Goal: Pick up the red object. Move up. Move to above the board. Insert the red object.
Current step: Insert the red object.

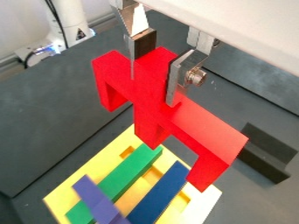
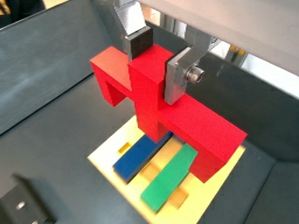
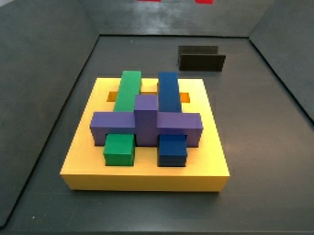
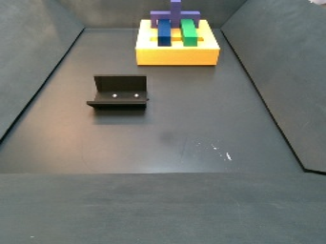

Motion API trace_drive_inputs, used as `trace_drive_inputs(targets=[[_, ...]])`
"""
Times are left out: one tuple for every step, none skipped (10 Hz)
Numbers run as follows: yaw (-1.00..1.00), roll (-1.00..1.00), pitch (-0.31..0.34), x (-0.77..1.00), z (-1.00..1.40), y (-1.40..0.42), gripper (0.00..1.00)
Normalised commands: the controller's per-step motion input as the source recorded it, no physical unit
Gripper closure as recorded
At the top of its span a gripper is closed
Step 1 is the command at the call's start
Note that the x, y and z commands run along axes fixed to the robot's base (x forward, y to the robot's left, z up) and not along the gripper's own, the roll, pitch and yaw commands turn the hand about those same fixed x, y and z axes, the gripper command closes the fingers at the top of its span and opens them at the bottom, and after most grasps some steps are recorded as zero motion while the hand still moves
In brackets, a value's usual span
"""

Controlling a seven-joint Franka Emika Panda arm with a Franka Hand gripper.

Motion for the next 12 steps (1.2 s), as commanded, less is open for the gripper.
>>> trace_drive_inputs(targets=[[0.0,0.0,0.0,0.0,-0.02,0.0,1.0],[0.0,0.01,-0.014,0.0,-0.11,0.0,1.0],[0.0,0.06,-0.021,0.0,-0.2,0.0,1.0],[0.0,0.07,0.0,0.0,-0.18,0.04,1.0],[0.0,0.06,0.0,0.0,-0.14,0.06,1.0],[0.0,0.09,0.0,0.0,-0.21,0.05,1.0],[0.0,0.1,-0.011,0.0,-0.3,0.04,1.0],[0.0,0.11,-0.034,0.07,-0.37,0.05,1.0],[0.0,0.17,-0.02,0.19,-0.44,0.03,1.0],[0.04,0.21,-0.019,0.25,-0.53,0.05,1.0],[0.07,0.18,-0.054,0.18,-0.55,0.03,1.0],[0.03,0.19,-0.139,0.26,-0.67,0.0,1.0]])
